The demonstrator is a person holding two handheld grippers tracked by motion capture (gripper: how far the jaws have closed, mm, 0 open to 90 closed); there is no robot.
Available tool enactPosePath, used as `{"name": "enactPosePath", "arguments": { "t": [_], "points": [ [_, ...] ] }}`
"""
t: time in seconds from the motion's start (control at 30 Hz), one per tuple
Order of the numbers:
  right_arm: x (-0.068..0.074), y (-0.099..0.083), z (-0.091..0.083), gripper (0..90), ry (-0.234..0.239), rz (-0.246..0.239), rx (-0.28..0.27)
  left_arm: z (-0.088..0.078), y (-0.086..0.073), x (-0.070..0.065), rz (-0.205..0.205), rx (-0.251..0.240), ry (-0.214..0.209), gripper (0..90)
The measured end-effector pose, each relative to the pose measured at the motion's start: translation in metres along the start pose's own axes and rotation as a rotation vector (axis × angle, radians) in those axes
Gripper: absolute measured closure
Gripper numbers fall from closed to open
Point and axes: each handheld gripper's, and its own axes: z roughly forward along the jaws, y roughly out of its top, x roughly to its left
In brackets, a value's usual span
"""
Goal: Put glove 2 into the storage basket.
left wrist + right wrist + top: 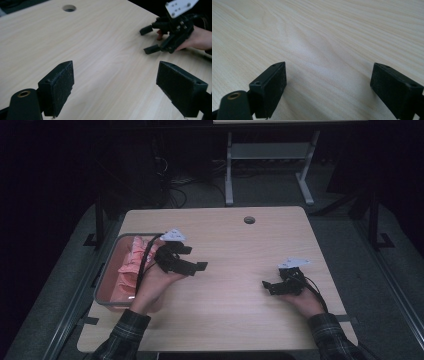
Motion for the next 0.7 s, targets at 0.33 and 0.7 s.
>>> {"name": "enactPosePath", "arguments": {
  "t": [0.33, 0.7],
  "points": [
    [0.000, 0.000, 0.000, 12.9, 0.001, -0.001, 0.000, 0.035, -0.020, -0.022, 0.076, 0.029, -0.023, 14.2],
    [0.000, 0.000, 0.000, 12.9, 0.004, -0.005, -0.001, 0.059, -0.049, -0.031, 0.082, 0.044, -0.041, 14.3]
  ]
}}
